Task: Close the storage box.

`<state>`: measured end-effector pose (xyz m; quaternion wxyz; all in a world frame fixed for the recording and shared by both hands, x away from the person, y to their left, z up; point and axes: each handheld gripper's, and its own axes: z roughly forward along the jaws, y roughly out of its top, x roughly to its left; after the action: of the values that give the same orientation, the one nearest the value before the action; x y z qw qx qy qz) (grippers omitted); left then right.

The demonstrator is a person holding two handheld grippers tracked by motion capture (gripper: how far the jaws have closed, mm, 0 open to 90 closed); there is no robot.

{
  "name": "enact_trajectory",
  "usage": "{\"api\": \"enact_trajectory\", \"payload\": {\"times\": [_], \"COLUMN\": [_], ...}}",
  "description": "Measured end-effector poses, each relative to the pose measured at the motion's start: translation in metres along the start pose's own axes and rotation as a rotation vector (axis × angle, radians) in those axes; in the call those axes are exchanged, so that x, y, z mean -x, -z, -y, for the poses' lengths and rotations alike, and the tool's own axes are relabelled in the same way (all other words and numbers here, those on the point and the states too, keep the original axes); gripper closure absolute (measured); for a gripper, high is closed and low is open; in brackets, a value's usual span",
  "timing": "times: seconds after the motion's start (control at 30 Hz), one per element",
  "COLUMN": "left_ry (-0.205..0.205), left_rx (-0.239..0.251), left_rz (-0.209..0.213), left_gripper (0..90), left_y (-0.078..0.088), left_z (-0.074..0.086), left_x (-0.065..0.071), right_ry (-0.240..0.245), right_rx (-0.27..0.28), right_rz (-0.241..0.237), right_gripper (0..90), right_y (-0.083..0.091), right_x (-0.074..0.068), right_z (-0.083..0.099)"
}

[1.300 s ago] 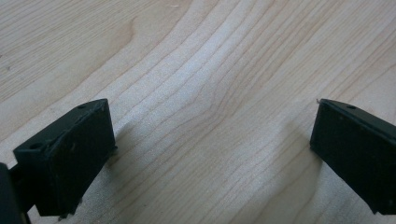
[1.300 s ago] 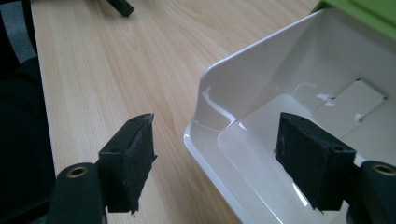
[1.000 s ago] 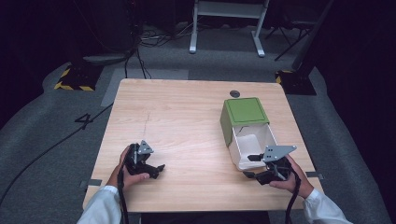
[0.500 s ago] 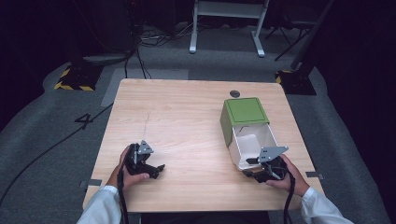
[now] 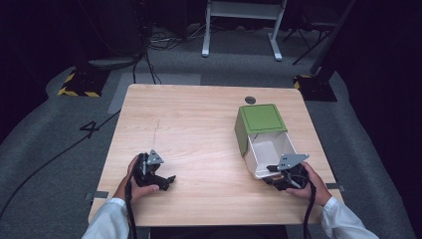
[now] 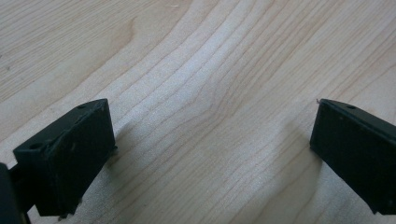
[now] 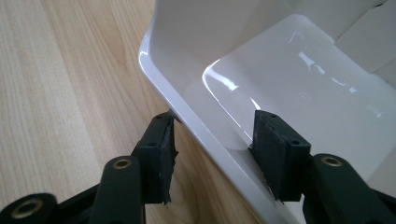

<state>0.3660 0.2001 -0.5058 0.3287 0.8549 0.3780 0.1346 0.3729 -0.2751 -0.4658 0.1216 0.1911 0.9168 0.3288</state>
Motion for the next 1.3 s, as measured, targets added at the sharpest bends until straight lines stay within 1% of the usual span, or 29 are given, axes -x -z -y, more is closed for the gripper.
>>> {"api": "enact_trajectory", "payload": {"times": [0.2, 0.57, 0.6, 0.77, 0.8, 0.83, 0.93, 0.97, 1.03, 1.07, 1.17, 1.2, 1.3], "left_ry": [0.000, 0.000, -0.001, 0.000, -0.001, 0.000, 0.000, -0.001, -0.001, 0.000, 0.000, -0.001, 0.000], "left_rx": [0.000, 0.001, -0.001, 0.000, 0.001, 0.001, 0.000, -0.001, 0.001, 0.000, -0.001, 0.001, 0.000], "left_rz": [0.000, 0.000, 0.000, 0.000, 0.000, 0.000, 0.000, 0.000, 0.000, 0.000, -0.001, 0.000, 0.000], "left_gripper": [0.1, 0.1, 0.1, 0.1, 0.1, 0.1, 0.1, 0.1, 0.1, 0.1, 0.1, 0.1, 0.1], "left_y": [0.000, 0.000, 0.000, 0.000, 0.000, 0.000, 0.000, 0.000, 0.000, 0.000, 0.000, 0.000, 0.000], "left_z": [0.000, 0.000, 0.000, 0.000, 0.000, 0.000, 0.000, 0.000, 0.000, 0.000, 0.000, 0.000, 0.000], "left_x": [0.000, 0.000, 0.000, 0.000, 0.000, 0.000, 0.000, 0.000, 0.000, 0.000, 0.000, 0.000, 0.000], "right_ry": [0.005, -0.007, -0.016, -0.019, -0.015, -0.024, -0.036, -0.047, -0.056, -0.055, -0.068, -0.072, -0.078], "right_rx": [0.009, 0.000, -0.002, -0.012, -0.013, -0.020, -0.027, -0.029, -0.030, -0.031, -0.036, -0.041, -0.043], "right_rz": [0.002, -0.003, 0.000, 0.014, 0.022, 0.020, 0.031, 0.036, 0.039, 0.057, 0.059, 0.082, 0.090], "right_gripper": [52.1, 53.8, 53.5, 53.3, 53.2, 52.6, 51.3, 50.1, 49.7, 49.5, 48.6, 47.8, 47.6], "right_y": [0.001, -0.009, -0.010, -0.012, -0.014, -0.015, -0.017, -0.018, -0.019, -0.021, -0.022, -0.024, -0.025], "right_x": [0.003, 0.017, 0.020, 0.025, 0.026, 0.029, 0.033, 0.037, 0.039, 0.040, 0.043, 0.045, 0.046], "right_z": [-0.006, -0.018, -0.019, -0.023, -0.024, -0.026, -0.028, -0.030, -0.031, -0.032, -0.034, -0.036, -0.037]}}
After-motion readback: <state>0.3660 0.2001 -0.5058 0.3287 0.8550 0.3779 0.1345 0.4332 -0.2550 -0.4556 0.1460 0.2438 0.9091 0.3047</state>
